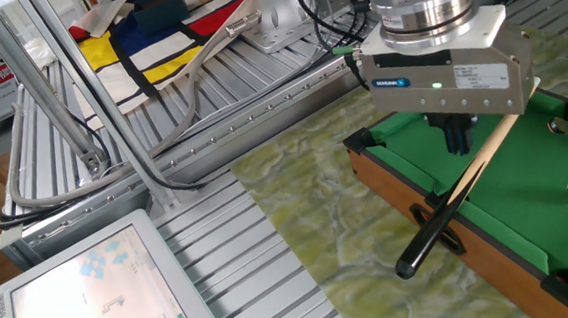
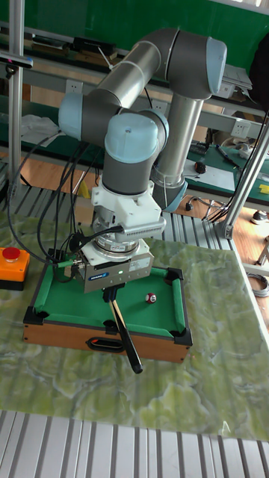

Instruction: Hit the pool ball

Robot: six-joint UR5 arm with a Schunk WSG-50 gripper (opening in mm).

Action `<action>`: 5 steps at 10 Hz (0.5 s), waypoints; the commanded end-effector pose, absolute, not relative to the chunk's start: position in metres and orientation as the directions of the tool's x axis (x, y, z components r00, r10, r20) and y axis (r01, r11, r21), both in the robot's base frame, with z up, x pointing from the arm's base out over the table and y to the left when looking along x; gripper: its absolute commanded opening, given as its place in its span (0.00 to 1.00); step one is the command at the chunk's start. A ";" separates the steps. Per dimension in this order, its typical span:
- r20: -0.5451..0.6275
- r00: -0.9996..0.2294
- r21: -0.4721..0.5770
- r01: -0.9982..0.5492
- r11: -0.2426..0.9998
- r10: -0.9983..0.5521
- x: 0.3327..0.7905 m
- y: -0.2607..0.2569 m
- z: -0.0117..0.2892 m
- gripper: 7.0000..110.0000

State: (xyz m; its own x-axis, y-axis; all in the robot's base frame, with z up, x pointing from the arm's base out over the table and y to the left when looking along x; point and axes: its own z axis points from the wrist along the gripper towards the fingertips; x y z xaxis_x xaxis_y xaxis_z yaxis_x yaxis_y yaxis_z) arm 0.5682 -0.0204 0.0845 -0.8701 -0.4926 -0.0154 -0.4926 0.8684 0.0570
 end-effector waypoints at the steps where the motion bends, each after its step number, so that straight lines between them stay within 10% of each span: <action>1: -0.054 -0.889 0.074 -0.459 0.886 -0.456 0.572 -0.017 0.084 0.15; 2: -0.058 -0.896 0.062 -0.443 0.894 -0.440 0.575 -0.019 0.084 0.15; 3: -0.068 -0.900 0.059 -0.435 0.898 -0.431 0.578 -0.018 0.084 0.36; 5: -0.075 -0.930 0.092 -0.366 0.926 -0.360 0.578 -0.011 0.085 0.36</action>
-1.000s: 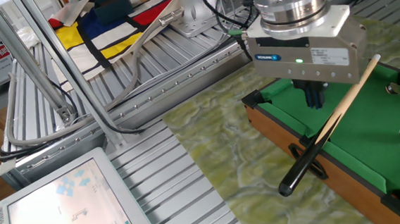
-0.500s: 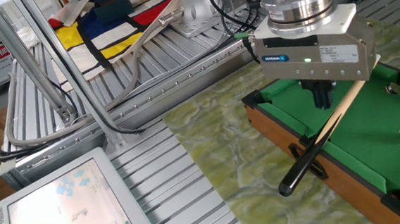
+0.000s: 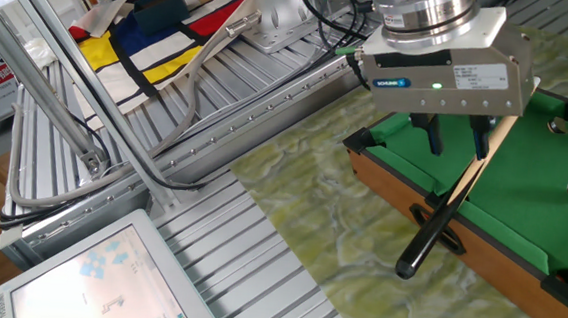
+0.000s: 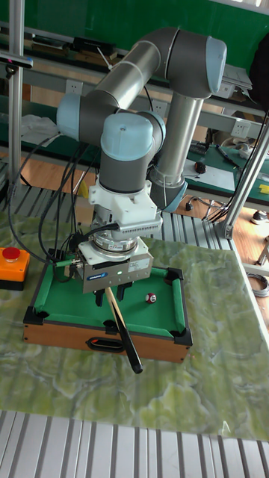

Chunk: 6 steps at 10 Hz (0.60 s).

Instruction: Hit the pool ball

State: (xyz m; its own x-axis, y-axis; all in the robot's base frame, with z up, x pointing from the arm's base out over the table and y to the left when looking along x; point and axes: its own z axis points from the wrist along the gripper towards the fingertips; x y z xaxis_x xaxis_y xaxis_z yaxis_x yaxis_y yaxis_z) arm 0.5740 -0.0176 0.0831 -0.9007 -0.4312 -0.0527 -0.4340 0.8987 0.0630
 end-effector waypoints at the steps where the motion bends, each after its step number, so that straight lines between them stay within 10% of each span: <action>1: -0.069 -0.935 0.092 -0.354 0.931 -0.348 0.577 -0.012 0.085 0.36; 6: -0.071 -0.930 0.074 -0.366 0.928 -0.361 0.568 -0.004 0.066 0.36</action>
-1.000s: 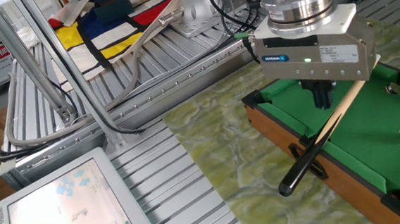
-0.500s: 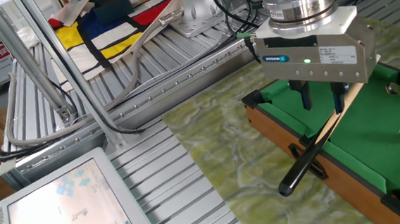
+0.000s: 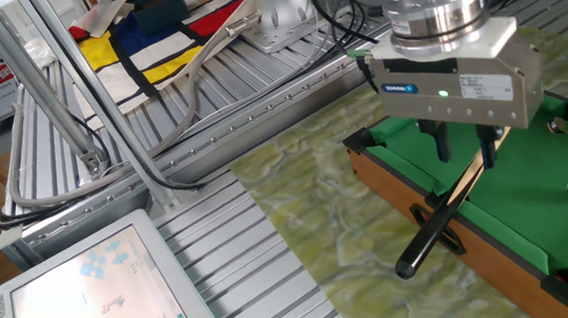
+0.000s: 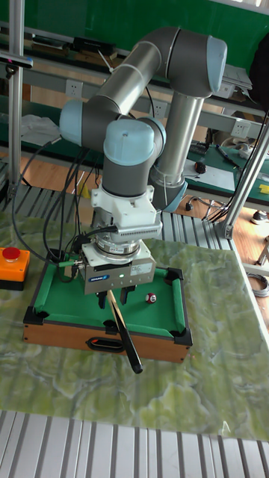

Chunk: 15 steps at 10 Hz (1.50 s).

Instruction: Hit the pool ball

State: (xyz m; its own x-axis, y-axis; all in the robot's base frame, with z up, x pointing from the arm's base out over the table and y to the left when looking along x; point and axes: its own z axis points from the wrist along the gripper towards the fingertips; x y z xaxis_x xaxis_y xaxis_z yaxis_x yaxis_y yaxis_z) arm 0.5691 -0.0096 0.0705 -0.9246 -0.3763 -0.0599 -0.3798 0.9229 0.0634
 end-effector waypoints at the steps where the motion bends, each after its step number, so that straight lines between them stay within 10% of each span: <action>1: -0.073 -0.930 0.074 -0.366 0.928 -0.361 0.569 -0.003 0.066 0.36; 4: -0.110 -0.933 0.099 -0.355 0.930 -0.344 0.579 0.005 0.072 0.36; 5: -0.117 -0.933 0.100 -0.353 0.930 -0.341 0.582 0.007 0.073 0.15; 15: -0.109 -0.934 0.061 -0.347 0.936 -0.340 0.584 -0.006 0.062 0.15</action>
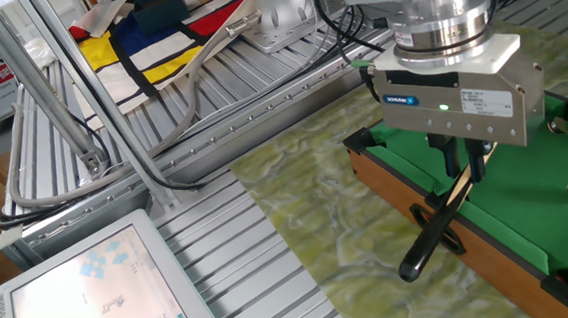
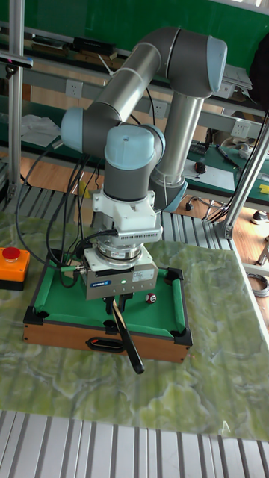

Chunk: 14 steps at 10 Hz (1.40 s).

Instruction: Hit the pool ball

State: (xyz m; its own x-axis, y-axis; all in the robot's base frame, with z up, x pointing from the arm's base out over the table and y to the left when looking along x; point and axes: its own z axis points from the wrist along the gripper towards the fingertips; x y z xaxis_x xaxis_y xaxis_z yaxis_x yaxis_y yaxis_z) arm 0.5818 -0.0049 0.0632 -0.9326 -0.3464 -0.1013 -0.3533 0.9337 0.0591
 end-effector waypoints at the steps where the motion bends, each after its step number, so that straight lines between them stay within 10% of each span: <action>1: -0.111 -0.935 0.062 -0.346 0.936 -0.338 0.585 -0.006 0.062 0.15; 14: -0.081 -0.952 0.058 -0.301 0.952 -0.296 0.582 -0.003 0.062 0.15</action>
